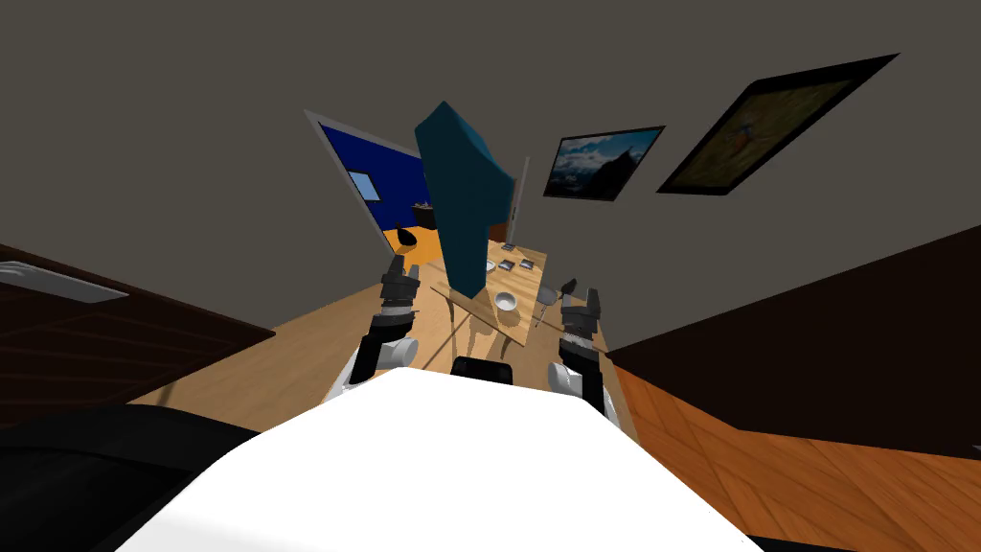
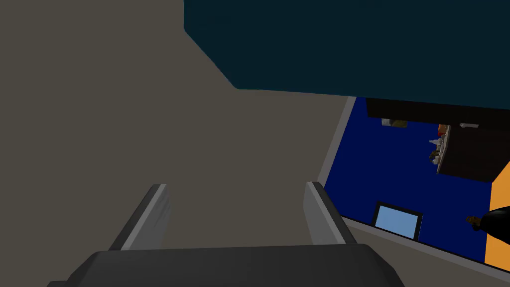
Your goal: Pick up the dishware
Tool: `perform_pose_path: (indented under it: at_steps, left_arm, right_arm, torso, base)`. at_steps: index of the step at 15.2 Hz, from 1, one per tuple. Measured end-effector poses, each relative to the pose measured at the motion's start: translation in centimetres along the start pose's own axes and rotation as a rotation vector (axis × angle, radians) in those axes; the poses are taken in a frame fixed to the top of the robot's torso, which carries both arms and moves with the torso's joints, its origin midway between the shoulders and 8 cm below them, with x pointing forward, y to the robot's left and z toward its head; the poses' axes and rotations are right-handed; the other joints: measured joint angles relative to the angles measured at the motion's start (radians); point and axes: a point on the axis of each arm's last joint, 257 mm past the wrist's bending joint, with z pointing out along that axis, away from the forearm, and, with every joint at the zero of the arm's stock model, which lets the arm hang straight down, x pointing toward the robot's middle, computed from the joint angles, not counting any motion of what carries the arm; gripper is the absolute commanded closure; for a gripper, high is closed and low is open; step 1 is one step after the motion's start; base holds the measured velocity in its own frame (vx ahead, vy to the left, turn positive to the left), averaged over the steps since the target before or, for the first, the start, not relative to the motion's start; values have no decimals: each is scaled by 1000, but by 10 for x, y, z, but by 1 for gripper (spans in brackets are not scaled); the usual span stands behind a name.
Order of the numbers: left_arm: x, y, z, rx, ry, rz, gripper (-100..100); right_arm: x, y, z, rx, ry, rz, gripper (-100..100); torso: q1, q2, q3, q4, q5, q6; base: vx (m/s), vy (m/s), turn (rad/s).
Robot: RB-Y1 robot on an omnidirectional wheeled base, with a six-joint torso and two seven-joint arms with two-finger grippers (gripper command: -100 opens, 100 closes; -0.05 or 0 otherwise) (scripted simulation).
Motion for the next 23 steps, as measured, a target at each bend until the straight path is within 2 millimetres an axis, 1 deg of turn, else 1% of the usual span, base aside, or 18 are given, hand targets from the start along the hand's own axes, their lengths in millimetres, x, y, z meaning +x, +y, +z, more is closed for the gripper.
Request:
perform_pose_path:
  at_steps: [3,7,12,16,18,21,23]
  left_arm:
    - [0,0,0,0,0,0,0]
    - [0,0,0,0,0,0,0]
    - [0,0,0,0,0,0,0]
    - [0,0,0,0,0,0,0]
    - [0,0,0,0,0,0,0]
    - [0,0,0,0,0,0,0]
    - [0,0,0,0,0,0,0]
  right_arm:
    - [6,-5,-1,13,53,-39,-100]
    - [14,-15,-4,37,127,-102,-100]
    - [26,-34,-11,79,224,-198,-100]
    - [33,-53,-20,119,310,-291,-100]
    - [35,-71,-27,150,366,-358,-100]
    - [39,-92,-39,187,444,-452,-100]
    - [39,-105,-50,211,494,-513,-100]
  torso:
    - [3,5,3,1,1,0]
    - [3,4,2,1,1,0]
    - [3,2,1,0,1,0]
    - [3,1,1,0,1,0]
    - [4,0,0,0,1,-1]
    - [4,0,0,0,1,0]
    - [3,-1,0,0,1,0]
  base:
    - [-81,50,22]
    - [-42,41,45]
    - [-23,46,66]
    - [-12,51,88]
    - [-1,68,156]
    - [10,52,103]
    - [19,45,116]
